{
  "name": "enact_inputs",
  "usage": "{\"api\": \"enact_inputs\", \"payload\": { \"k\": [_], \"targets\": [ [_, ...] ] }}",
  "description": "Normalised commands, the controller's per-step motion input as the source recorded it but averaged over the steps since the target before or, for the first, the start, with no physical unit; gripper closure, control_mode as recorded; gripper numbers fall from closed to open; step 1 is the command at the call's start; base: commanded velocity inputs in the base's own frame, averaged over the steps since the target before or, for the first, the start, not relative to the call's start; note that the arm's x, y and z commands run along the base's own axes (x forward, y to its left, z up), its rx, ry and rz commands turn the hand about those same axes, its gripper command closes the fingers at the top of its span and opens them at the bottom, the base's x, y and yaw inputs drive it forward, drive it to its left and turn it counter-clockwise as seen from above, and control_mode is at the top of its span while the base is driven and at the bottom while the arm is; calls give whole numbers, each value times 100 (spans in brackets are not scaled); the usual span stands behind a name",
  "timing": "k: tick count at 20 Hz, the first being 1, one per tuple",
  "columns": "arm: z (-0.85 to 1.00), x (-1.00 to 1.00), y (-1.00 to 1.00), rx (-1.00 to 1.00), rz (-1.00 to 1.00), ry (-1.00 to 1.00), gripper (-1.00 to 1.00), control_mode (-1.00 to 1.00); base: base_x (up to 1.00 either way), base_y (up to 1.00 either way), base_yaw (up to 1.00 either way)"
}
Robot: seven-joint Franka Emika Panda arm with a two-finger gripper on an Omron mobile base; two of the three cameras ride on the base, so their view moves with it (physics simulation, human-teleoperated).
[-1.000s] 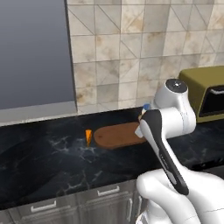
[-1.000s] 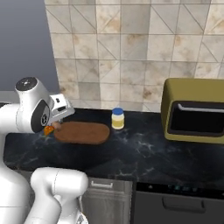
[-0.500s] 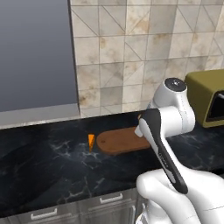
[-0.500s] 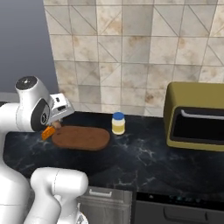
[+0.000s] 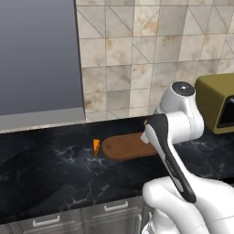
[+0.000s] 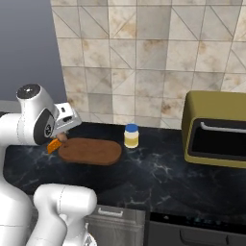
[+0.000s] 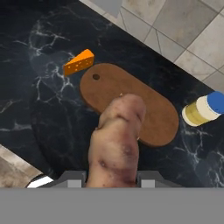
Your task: Retrieve the reheated potato from the microwave, then place the potato, cheese, and condiment on the cutting board.
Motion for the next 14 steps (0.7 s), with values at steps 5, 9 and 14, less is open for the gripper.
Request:
{"api": "enact_inputs", "payload": {
  "k": [5,9,14],
  "targets": [
    [0,0,0,0,0,0,100,100,0,0,0],
    [0,0,0,0,0,0,100,100,0,0,0],
    [0,0,0,0,0,0,100,-100,0,0,0]
  ]
}}
